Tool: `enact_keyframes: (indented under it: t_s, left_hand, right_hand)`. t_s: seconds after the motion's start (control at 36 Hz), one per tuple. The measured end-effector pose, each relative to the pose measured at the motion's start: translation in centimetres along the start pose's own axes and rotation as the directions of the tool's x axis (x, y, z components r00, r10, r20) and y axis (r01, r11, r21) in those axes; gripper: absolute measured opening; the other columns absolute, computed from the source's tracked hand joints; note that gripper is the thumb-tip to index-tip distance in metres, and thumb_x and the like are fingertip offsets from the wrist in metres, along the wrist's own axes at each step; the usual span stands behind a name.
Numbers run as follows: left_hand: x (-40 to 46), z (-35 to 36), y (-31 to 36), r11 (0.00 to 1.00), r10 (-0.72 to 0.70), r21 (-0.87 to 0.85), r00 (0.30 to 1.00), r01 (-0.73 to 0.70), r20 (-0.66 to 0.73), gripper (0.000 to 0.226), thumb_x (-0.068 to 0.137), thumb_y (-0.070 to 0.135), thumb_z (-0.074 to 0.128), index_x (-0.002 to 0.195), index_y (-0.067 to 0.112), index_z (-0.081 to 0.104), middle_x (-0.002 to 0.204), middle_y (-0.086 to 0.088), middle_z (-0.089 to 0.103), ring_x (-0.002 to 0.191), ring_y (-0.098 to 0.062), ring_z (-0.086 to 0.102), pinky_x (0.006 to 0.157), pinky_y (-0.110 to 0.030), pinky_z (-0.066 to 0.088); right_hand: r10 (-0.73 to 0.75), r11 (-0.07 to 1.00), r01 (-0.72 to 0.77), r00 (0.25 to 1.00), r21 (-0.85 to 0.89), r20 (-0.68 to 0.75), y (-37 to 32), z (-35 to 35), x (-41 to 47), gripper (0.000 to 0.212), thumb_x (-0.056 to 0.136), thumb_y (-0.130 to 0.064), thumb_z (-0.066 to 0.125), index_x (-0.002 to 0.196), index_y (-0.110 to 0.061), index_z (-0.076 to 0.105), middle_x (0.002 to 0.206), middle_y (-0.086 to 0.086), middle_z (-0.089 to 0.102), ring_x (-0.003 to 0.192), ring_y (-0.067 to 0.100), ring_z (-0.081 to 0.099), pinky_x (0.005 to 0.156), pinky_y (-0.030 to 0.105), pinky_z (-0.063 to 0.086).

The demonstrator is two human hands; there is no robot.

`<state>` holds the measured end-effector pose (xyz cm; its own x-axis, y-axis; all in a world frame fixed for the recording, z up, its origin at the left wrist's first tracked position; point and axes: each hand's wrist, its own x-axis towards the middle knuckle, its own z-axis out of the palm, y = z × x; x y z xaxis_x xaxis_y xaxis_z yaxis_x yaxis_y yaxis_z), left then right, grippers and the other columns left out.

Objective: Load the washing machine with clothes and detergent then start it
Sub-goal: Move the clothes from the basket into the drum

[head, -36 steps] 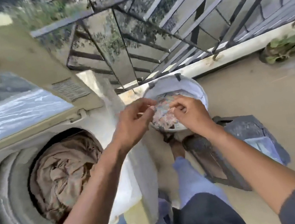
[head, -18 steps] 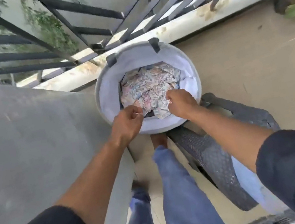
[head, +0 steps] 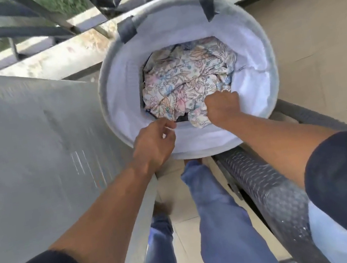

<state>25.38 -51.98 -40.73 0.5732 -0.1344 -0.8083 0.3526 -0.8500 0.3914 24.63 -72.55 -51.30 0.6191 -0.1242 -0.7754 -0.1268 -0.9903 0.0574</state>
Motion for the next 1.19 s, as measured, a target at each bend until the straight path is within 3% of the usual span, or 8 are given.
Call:
enact_keyframes:
  t_s: [0.28, 0.5, 0.61, 0.78, 0.89, 1.0, 1.14, 1.19]
  left_hand:
    - [-5.7, -4.0, 4.0, 0.999, 0.050, 0.001, 0.999, -0.050, 0.000, 0.032, 0.101, 0.024, 0.059, 0.133, 0.024, 0.067, 0.118, 0.005, 0.074, 0.111, -0.022, 0.067, 0.097, -0.034, 0.052]
    - [-14.2, -9.5, 8.3, 0.980, 0.154, 0.142, 0.983, -0.139, -0.102, 0.081, 0.094, 0.025, 0.068, 0.162, 0.043, 0.028, 0.144, -0.005, 0.055, 0.109, -0.027, 0.068, 0.087, -0.031, 0.051]
    - [-19.8, -13.1, 9.6, 0.992, 0.094, -0.058, 0.960, -0.113, -0.262, 0.049, 0.084, 0.035, 0.069, 0.133, 0.034, 0.066, 0.124, -0.003, 0.072, 0.105, -0.024, 0.068, 0.085, -0.027, 0.047]
    - [-26.8, -19.6, 9.6, 0.968, 0.196, -0.045, 0.859, -0.246, -0.473, 0.027, 0.084, 0.036, 0.059, 0.104, 0.040, 0.078, 0.093, 0.005, 0.079, 0.098, -0.022, 0.074, 0.078, -0.028, 0.049]
    - [-31.2, -24.4, 10.8, 0.925, 0.300, -0.026, 0.770, -0.379, -0.563, 0.024, 0.093, 0.031, 0.064, 0.109, 0.033, 0.082, 0.082, 0.006, 0.078, 0.082, -0.019, 0.074, 0.064, -0.014, 0.048]
    - [-35.8, -28.9, 12.2, 0.847, 0.426, -0.039, 0.719, -0.531, -0.549, 0.016, 0.097, 0.034, 0.066, 0.102, 0.039, 0.080, 0.080, 0.008, 0.079, 0.077, -0.022, 0.077, 0.073, -0.043, 0.064]
    - [-42.3, -32.9, 14.9, 0.728, 0.552, -0.013, 0.598, -0.685, -0.581, 0.020, 0.101, 0.027, 0.070, 0.113, 0.040, 0.080, 0.091, 0.009, 0.080, 0.082, -0.032, 0.074, 0.076, -0.056, 0.063]
    - [-45.1, -33.9, 16.1, 0.655, 0.592, -0.063, 0.563, -0.753, -0.577, 0.023, 0.102, 0.021, 0.067, 0.112, 0.036, 0.080, 0.096, 0.007, 0.080, 0.086, -0.038, 0.073, 0.077, -0.056, 0.063]
  right_hand:
    - [0.086, 0.830, 0.076, 0.961, 0.552, -0.262, 1.0, -8.8, -12.9, 0.027, 0.099, -0.014, 0.054, 0.073, -0.012, 0.056, 0.066, -0.001, 0.057, 0.064, 0.026, 0.059, 0.052, 0.036, 0.042]
    - [0.097, 0.577, 0.359, 0.861, 0.733, -0.498, -1.0, -18.6, -26.8, 0.036, 0.098, -0.023, 0.061, 0.067, -0.012, 0.047, 0.054, 0.002, 0.044, 0.052, 0.020, 0.040, 0.054, 0.043, 0.038]
    - [0.141, 0.493, 0.431, 0.818, 0.756, -0.558, -1.7, -22.2, -32.8, 0.035, 0.098, -0.025, 0.065, 0.068, -0.012, 0.051, 0.054, -0.003, 0.044, 0.053, 0.012, 0.039, 0.054, 0.039, 0.036]
    - [0.273, 0.442, 0.512, 0.705, 0.736, -0.654, -0.7, -27.5, -39.7, 0.050, 0.097, -0.021, 0.067, 0.057, -0.034, 0.041, 0.050, -0.010, 0.044, 0.049, 0.004, 0.037, 0.055, 0.035, 0.037]
    - [0.380, 0.430, 0.497, 0.658, 0.754, -0.650, 0.5, -30.1, -43.3, 0.044, 0.094, -0.017, 0.069, 0.056, -0.021, 0.048, 0.045, -0.009, 0.043, 0.047, 0.006, 0.034, 0.049, 0.027, 0.031]
    - [0.485, 0.427, 0.416, 0.644, 0.802, -0.592, 1.4, -31.3, -46.0, 0.046, 0.095, -0.023, 0.068, 0.062, -0.003, 0.042, 0.049, -0.005, 0.038, 0.052, 0.017, 0.032, 0.048, 0.027, 0.023]
    - [0.527, 0.311, 0.451, 0.650, 0.836, -0.547, 2.0, -31.6, -47.8, 0.015, 0.092, -0.022, 0.073, 0.083, -0.015, 0.062, 0.067, 0.003, 0.067, 0.063, 0.027, 0.062, 0.061, 0.035, 0.050]
    - [0.484, 0.291, 0.472, 0.678, 0.833, -0.553, 1.9, -31.6, -48.3, 0.020, 0.091, -0.019, 0.074, 0.100, -0.025, 0.056, 0.067, 0.004, 0.065, 0.056, 0.024, 0.058, 0.057, 0.032, 0.049]
